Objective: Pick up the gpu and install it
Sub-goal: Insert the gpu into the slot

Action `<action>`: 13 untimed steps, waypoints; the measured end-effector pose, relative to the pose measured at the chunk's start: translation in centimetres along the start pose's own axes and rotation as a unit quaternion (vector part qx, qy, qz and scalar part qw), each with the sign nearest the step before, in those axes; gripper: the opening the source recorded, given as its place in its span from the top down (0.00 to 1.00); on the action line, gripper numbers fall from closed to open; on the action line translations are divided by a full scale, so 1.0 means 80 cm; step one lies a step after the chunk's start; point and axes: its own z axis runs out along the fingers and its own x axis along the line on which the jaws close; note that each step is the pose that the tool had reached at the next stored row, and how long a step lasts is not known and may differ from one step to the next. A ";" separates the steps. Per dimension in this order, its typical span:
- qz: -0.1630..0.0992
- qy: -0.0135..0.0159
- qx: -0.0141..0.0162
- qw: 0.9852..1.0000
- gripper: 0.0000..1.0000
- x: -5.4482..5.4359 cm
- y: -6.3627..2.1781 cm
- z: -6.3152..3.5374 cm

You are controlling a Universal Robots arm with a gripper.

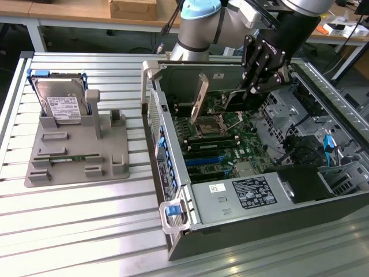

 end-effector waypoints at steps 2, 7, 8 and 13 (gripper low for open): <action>0.000 0.000 0.000 1.000 0.74 0.000 0.000 0.001; 0.000 0.000 0.000 1.000 0.74 0.001 0.000 0.007; 0.000 0.000 0.000 1.000 0.74 0.001 0.000 0.008; 0.000 0.000 0.000 1.000 0.74 0.001 -0.001 0.013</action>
